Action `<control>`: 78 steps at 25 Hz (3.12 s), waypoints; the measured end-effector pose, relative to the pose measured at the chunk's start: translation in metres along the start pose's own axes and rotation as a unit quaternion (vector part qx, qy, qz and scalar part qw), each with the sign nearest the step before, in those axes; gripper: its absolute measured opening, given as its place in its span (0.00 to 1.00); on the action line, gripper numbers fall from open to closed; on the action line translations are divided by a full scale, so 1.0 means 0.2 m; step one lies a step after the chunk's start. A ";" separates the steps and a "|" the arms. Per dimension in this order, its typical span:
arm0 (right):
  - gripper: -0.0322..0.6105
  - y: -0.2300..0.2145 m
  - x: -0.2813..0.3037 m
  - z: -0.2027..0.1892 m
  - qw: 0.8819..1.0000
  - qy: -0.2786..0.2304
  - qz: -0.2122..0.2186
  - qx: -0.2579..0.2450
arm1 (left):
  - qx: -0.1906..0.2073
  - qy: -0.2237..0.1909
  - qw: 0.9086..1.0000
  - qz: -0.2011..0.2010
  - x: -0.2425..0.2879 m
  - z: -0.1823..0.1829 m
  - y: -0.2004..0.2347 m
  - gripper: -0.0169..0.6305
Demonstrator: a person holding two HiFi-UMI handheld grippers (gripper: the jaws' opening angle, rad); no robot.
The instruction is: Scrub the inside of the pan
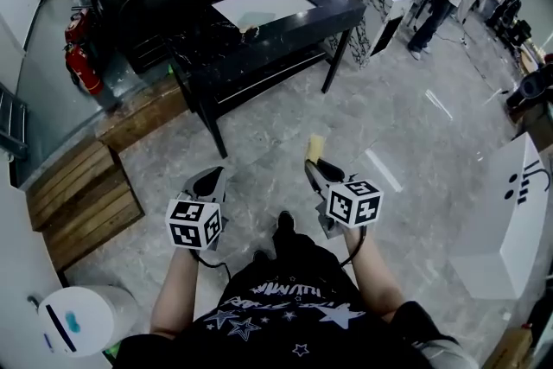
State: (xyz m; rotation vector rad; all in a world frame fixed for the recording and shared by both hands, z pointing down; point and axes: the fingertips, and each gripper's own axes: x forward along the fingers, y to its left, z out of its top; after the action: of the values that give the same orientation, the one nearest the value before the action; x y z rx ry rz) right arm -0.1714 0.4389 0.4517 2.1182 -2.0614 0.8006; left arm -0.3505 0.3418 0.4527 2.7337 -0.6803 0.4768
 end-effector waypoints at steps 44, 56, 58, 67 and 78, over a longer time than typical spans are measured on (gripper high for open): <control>0.16 -1.37 1.30 0.86 0.996 0.047 0.071 0.029 | -0.026 0.035 0.995 0.091 1.67 0.71 0.50 0.04; 0.16 -1.40 1.53 0.91 0.993 0.064 0.097 0.025 | -0.041 0.028 0.994 0.097 1.85 0.80 0.62 0.04; 0.16 -1.41 1.59 0.94 0.993 0.064 0.092 0.025 | -0.042 0.026 0.994 0.093 1.91 0.83 0.67 0.04; 0.16 -1.54 1.92 1.18 0.996 0.059 0.070 0.021 | -0.047 0.011 0.995 0.086 2.21 1.04 1.02 0.04; 0.16 -1.54 2.41 1.46 0.995 0.065 0.079 0.017 | -0.052 0.017 0.996 0.072 2.53 1.26 1.39 0.04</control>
State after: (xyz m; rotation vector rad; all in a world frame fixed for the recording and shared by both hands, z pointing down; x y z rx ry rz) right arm 0.1917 -0.0889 0.4925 1.8821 -2.1800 0.9726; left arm -0.0036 -0.1841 0.4702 2.5843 -0.8715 0.5042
